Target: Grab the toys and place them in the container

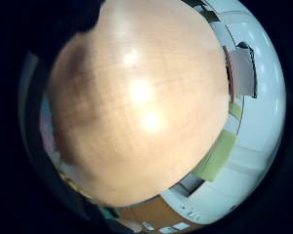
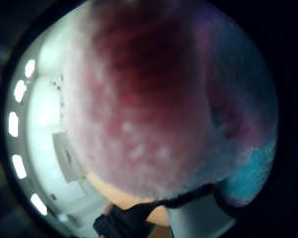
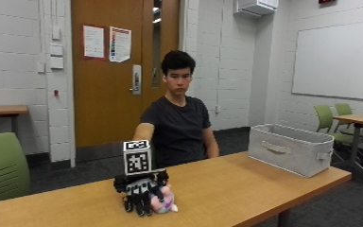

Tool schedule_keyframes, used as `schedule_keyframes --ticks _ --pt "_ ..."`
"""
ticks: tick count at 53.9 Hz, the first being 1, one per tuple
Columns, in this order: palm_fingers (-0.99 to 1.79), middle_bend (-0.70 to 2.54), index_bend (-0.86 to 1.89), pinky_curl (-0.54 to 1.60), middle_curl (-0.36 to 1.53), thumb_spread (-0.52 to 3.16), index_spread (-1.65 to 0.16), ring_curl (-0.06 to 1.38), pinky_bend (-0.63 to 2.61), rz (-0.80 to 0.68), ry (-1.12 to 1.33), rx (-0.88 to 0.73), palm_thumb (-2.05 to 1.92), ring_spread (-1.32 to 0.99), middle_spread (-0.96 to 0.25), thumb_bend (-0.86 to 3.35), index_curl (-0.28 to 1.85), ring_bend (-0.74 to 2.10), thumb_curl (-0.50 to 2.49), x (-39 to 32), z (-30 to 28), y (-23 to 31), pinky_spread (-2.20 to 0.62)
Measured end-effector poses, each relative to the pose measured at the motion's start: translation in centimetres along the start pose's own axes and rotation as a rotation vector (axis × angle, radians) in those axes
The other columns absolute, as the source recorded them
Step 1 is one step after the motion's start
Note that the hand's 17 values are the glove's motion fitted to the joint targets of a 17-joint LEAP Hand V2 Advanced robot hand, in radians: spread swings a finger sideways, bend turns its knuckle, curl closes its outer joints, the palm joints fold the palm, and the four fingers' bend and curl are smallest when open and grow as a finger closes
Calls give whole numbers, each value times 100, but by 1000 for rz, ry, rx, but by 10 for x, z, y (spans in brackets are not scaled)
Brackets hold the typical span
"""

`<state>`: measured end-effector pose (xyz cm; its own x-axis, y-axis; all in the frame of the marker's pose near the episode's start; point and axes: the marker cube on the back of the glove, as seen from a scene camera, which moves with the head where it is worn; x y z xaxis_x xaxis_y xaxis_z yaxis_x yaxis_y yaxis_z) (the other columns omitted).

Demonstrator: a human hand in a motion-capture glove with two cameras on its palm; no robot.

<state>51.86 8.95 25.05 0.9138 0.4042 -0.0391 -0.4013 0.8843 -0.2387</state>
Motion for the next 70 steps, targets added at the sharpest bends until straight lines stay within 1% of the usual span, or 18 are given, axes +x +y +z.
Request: schedule_keyframes --ticks 6,11,14,15,16,17,18,20,21,23,29,34,42,46,50,55,61,70 --pt "15 33 0 38 46 107 -32 35 70 -15 -34 55 4 -38 -20 1 8 41 19 0 4 2 -7" --pt "25 44 9 38 49 113 -35 37 71 -13 -53 89 12 -40 -22 4 8 49 21 -2 2 3 -10" --pt "40 53 14 36 51 117 -37 39 65 -15 -58 111 18 -44 -24 7 8 58 23 -4 -1 4 -13" --pt "63 61 14 36 55 120 -37 44 64 -16 -60 119 22 -46 -27 9 8 71 24 -5 -2 4 -18" --pt "50 59 14 33 53 120 -37 39 61 -17 -61 128 21 -47 -27 8 8 64 23 -6 -3 4 -17" --pt "72 65 11 37 56 121 -37 45 67 -20 -62 138 25 -48 -29 10 8 78 24 -7 -4 4 -22" --pt "92 70 6 37 57 123 -38 46 76 -23 -60 149 29 -49 -31 12 5 83 25 -7 -5 5 -29" --pt "94 71 5 35 57 125 -38 45 76 -33 -51 168 32 -49 -32 13 3 87 26 -8 -7 6 -33" --pt "107 78 5 37 61 126 -38 50 79 -39 -46 171 38 -49 -33 16 3 96 27 -9 -9 6 -36" --pt "111 83 5 39 64 128 -38 53 82 -49 -37 159 42 -48 -34 18 2 102 29 -10 -13 7 -38" --pt "107 89 8 42 69 122 -38 60 87 -23 -26 132 56 -45 -37 23 -1 115 36 -19 -28 11 -45" --pt "97 87 13 42 73 105 -38 61 90 -7 38 74 68 -45 -39 25 -1 114 45 -32 -45 14 -46" --pt "95 82 15 42 78 91 -40 59 96 -8 107 123 77 -47 -43 28 -1 112 55 -61 -78 17 -48" --pt "94 79 15 42 81 86 -40 59 98 49 120 192 78 -47 -45 28 -1 113 59 -83 -97 18 -48" --pt "93 73 15 42 82 82 -40 59 99 36 103 160 77 -46 -46 28 -1 114 63 -107 -119 27 -48" --pt "93 68 15 41 84 79 -40 58 99 172 59 213 77 -46 -47 27 -1 114 66 -157 -153 34 -48" --pt "94 61 14 40 84 77 -41 56 98 141 23 240 75 -45 -48 26 -1 114 71 -218 -187 57 -48" --pt "98 61 11 39 84 76 -41 54 94 -32 40 281 73 -45 -48 25 -2 112 77 -302 -233 77 -48"
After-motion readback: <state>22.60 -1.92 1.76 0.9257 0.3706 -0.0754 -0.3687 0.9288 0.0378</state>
